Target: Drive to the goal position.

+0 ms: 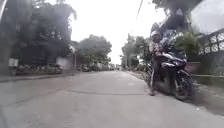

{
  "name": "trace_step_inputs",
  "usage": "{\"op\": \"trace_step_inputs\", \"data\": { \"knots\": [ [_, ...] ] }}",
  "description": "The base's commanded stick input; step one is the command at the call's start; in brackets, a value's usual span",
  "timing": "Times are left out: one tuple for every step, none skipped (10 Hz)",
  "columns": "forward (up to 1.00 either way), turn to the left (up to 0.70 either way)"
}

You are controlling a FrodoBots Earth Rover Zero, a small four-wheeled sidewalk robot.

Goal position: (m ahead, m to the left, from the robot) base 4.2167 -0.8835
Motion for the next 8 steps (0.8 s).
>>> {"op": "trace_step_inputs", "data": {
  "knots": [
    [0.50,-0.32],
    [0.50,-0.50],
    [0.50,-0.34],
    [0.50,0.00],
    [0.50,0.00],
    [0.50,0.00],
    [0.50,0.00],
    [0.50,0.00]
  ]
}}
